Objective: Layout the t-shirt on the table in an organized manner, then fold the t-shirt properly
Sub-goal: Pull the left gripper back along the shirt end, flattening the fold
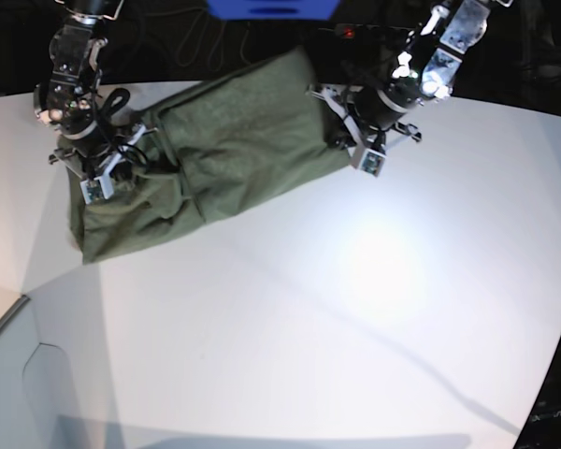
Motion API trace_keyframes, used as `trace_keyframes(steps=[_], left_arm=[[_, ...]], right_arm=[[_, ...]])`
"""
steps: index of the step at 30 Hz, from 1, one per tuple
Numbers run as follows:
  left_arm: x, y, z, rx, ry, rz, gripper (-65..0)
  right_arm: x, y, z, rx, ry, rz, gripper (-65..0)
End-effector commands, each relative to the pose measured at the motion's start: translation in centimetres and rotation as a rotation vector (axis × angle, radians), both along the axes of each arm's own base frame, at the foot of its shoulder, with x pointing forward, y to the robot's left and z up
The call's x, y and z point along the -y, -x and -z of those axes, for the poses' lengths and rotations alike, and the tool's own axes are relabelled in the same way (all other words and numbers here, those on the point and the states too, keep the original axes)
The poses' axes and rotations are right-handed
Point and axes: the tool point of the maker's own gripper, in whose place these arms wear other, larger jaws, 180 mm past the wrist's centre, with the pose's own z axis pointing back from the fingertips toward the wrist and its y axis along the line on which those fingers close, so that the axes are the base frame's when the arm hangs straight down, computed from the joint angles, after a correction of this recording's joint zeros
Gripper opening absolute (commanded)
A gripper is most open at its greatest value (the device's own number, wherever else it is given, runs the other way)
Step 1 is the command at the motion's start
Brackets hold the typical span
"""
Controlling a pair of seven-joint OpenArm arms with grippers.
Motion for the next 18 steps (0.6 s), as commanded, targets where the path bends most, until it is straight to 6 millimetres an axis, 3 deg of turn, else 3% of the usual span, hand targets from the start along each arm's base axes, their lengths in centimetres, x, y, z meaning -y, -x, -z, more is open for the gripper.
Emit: trace_keyframes(steps=[1,8,18], left_arm=[[0.0,-1.3,-0.3,0.022,-0.001,-0.013,-64.9],[-1.6,-4.1,1.4,0.010,-0.048,-0.044,-64.9],[-4.4,-11.0,-0.2,0.090,-0.117,-0.073,-64.9]], right_arm=[[0.1,0.5,0.5,-0.042,0.021,-0.015,-65.0],[0.1,0.4,0.4,-0.040,0.021,-0.015,-65.0],[0.3,1.2,0.6,-0.051,0.028,-0.015,-65.0]])
